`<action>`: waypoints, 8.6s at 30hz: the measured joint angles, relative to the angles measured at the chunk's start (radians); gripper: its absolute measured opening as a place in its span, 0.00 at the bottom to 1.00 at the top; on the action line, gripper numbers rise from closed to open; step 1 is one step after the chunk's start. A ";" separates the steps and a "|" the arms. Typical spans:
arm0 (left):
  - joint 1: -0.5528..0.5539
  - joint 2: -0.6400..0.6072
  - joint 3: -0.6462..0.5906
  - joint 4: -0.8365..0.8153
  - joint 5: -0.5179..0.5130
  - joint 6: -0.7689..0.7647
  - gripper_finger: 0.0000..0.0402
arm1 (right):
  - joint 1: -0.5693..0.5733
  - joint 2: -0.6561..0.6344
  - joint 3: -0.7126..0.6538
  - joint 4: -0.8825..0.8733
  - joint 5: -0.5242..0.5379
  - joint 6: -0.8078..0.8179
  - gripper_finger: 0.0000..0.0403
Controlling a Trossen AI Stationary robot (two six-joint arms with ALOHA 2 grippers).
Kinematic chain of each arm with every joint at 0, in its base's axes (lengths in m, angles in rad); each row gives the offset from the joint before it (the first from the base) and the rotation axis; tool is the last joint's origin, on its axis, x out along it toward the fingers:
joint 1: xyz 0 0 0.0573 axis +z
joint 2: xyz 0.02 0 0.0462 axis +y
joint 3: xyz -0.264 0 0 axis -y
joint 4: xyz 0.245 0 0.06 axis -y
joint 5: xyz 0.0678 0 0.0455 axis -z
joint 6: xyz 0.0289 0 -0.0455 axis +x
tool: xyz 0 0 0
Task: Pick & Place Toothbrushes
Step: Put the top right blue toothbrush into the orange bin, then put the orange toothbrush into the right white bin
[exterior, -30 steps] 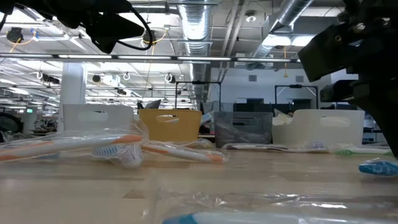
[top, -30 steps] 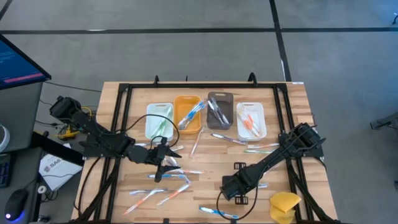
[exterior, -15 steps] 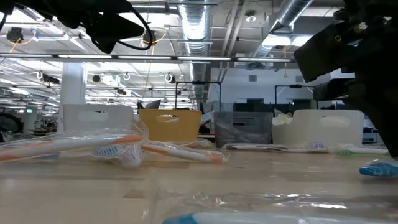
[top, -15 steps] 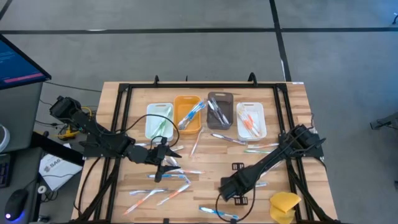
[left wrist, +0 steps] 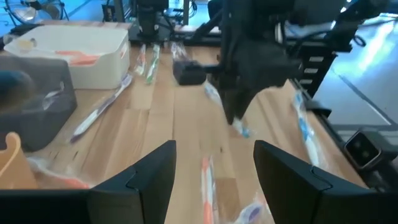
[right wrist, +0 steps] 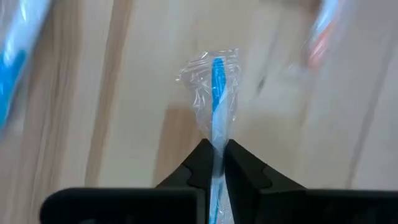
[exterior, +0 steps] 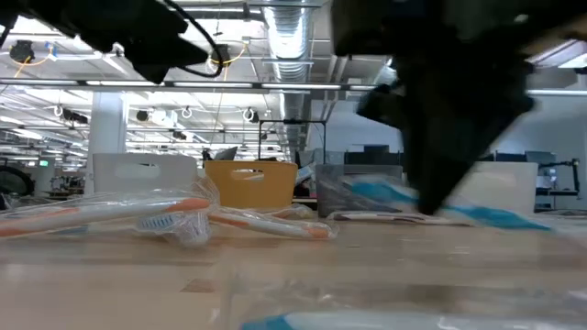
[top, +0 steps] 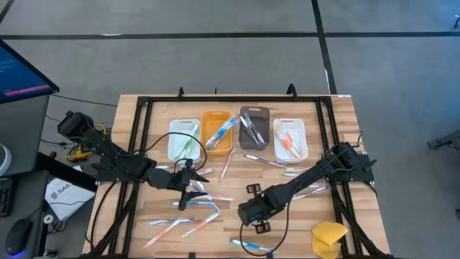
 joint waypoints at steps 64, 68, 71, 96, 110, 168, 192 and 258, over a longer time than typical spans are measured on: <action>0.013 0.000 -0.038 0.312 0.189 0.411 0.51 | -0.075 -0.005 0.335 0.610 0.224 -0.697 0.06; 0.013 0.000 -0.038 0.312 0.190 0.411 0.43 | -0.075 -0.005 0.335 0.610 0.224 -0.697 0.06; 0.013 0.000 -0.038 0.307 0.191 0.409 0.34 | -0.075 -0.005 0.335 0.610 0.224 -0.698 0.06; 0.006 0.000 -0.038 0.246 0.187 0.296 0.04 | -0.017 -0.020 0.325 0.364 0.485 -0.498 0.41; 0.019 0.000 -0.038 0.213 0.103 0.138 0.04 | 0.175 -0.093 0.327 0.120 0.774 -0.282 0.49; 0.900 0.445 0.676 -0.804 0.597 -0.169 0.04 | 0.211 -0.084 0.239 -0.532 0.883 0.455 0.46; 0.927 0.450 0.626 -0.874 0.595 -0.227 0.04 | 0.207 -0.084 0.239 -0.519 0.869 0.456 0.46; 0.686 0.130 0.564 -0.713 0.446 -0.099 0.39 | 0.331 -0.105 0.240 -0.554 0.574 0.496 0.46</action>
